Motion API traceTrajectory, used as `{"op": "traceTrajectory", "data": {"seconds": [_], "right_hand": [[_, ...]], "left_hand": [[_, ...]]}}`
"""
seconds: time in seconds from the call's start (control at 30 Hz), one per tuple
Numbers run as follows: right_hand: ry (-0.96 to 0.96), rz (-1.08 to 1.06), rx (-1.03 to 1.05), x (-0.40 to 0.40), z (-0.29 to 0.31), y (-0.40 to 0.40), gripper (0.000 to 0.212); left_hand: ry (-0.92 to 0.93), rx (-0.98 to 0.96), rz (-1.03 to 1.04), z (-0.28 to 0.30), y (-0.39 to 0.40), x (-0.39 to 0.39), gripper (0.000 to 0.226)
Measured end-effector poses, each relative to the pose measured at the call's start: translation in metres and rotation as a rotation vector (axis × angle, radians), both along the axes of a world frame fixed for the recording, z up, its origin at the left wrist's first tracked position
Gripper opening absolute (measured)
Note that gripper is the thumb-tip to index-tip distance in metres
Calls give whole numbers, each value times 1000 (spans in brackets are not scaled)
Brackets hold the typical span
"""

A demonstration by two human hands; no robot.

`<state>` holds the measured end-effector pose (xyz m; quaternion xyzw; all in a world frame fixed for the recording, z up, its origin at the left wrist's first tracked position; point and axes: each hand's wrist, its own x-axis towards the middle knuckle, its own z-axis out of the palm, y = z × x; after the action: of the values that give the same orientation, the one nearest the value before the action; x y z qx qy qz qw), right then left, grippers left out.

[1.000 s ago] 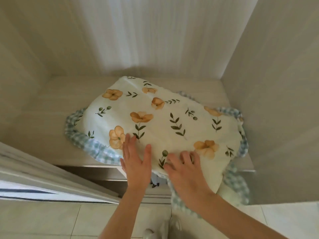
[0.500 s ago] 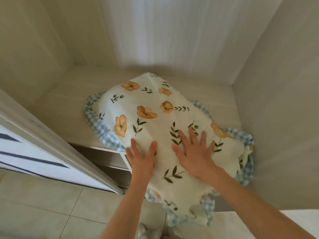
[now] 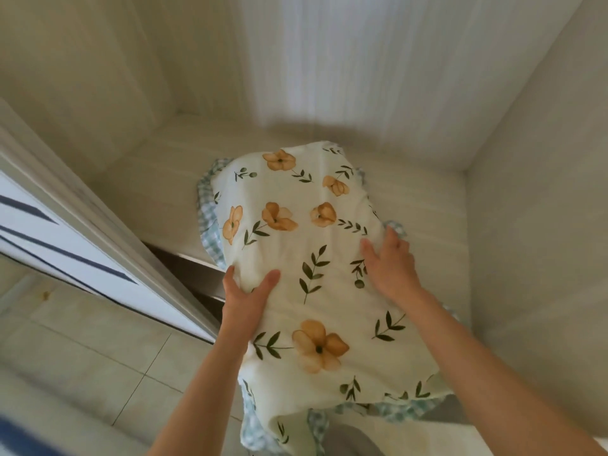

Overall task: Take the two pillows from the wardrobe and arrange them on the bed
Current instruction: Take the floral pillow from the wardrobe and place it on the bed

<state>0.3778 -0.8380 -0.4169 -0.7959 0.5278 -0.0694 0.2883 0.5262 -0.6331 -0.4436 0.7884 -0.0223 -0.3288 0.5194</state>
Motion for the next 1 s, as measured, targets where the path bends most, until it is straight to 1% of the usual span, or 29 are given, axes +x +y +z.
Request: {"op": "traceTrajectory", "data": {"seconds": [0.1,0.17,0.23,0.3,0.37,0.43,0.53,0.63,0.7,0.77,0.83,0.93,1.0], "right_hand": [[22,52,-22,-5,-12,6,75],[34,47,-12,-13,-18,11,76],[-10,0,129,-22,-22,13,82],[-111,-59,286,-29,-27,11,86],[-186,-103,365,-30,-30,10,85],[-234,-134,406,-27,-30,12,85],[-284,-136,388,-27,-34,18,82],[-343,-128,347,-32,-39,30,72],[-412,-107,312,-35,-41,44,64],[-512,-92,288,-36,-41,64,58],[-653,-77,293,-36,-37,86,58],[-862,-17,311,-30,-24,115,61],[-962,58,342,-21,-12,131,61]], "left_hand": [[10,8,-4,-2,6,-3,116],[53,-26,3,-3,15,-5,117],[156,-84,-11,-1,23,1,116],[268,-130,-63,4,27,11,111],[275,-153,-125,12,24,20,106],[181,-105,-143,21,15,22,105],[-13,20,-84,27,9,14,104],[-171,13,-54,33,20,1,108],[-300,0,-51,40,32,-9,106],[-438,-3,-30,51,47,-22,104],[-562,-3,6,63,66,-33,105],[-674,-59,86,77,103,-46,104],[-735,-82,165,85,128,-53,101]]}}
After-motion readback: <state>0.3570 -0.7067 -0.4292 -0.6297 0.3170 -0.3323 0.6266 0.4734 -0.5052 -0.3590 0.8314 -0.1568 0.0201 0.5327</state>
